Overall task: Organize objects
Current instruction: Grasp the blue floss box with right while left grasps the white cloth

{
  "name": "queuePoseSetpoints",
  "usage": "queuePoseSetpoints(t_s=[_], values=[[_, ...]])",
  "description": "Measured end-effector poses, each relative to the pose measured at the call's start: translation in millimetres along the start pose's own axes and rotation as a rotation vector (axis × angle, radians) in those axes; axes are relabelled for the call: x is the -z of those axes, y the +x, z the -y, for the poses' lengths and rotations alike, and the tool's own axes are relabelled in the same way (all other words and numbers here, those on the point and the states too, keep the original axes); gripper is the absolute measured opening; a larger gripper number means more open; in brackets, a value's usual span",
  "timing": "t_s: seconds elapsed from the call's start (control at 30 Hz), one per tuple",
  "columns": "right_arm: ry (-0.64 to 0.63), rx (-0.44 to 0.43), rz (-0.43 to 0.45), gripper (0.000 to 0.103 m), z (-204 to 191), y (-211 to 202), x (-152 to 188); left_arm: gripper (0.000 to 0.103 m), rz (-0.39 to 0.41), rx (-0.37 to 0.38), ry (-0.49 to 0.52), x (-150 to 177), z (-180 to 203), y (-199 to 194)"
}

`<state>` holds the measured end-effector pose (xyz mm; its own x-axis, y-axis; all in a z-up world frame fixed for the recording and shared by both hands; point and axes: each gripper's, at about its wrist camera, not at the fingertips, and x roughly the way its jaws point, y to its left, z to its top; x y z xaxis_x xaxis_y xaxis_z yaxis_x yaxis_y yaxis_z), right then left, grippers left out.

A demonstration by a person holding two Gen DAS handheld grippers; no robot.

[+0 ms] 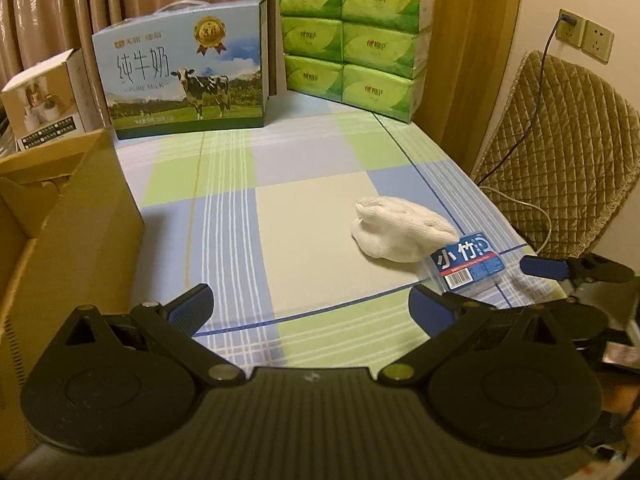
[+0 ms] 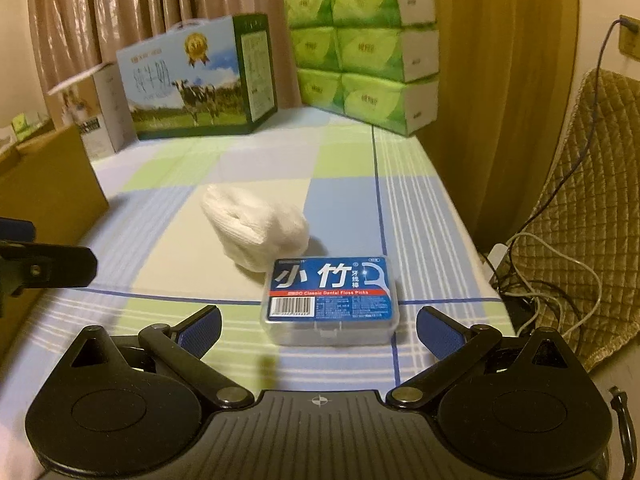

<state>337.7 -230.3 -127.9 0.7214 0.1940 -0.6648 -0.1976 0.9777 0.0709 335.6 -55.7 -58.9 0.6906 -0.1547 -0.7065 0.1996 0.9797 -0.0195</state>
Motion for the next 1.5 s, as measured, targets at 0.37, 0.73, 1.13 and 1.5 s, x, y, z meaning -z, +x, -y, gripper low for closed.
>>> queuePoseSetpoints(t_s=[0.37, 0.73, 1.13, 1.5], values=[[-0.031, 0.017, 0.001, 0.083, 10.1, 16.1, 2.4, 0.102, 0.003, 0.043, -0.015, -5.7, 6.9, 27.5], [0.021, 0.065, 0.034, 0.083, 41.1, -25.9, 13.3, 0.096, 0.007, 0.149, 0.003, -14.7, 44.9, 73.0], [0.038, 0.052, 0.013, 0.083, 34.9, -38.2, 27.3, 0.036, -0.047, 0.100, 0.119, 6.7, 56.7, 77.5], [0.043, 0.034, 0.005, 0.083, 12.0, -97.7, 30.1, 0.031, -0.079, 0.077, 0.078, 31.7, 40.2, -16.3]])
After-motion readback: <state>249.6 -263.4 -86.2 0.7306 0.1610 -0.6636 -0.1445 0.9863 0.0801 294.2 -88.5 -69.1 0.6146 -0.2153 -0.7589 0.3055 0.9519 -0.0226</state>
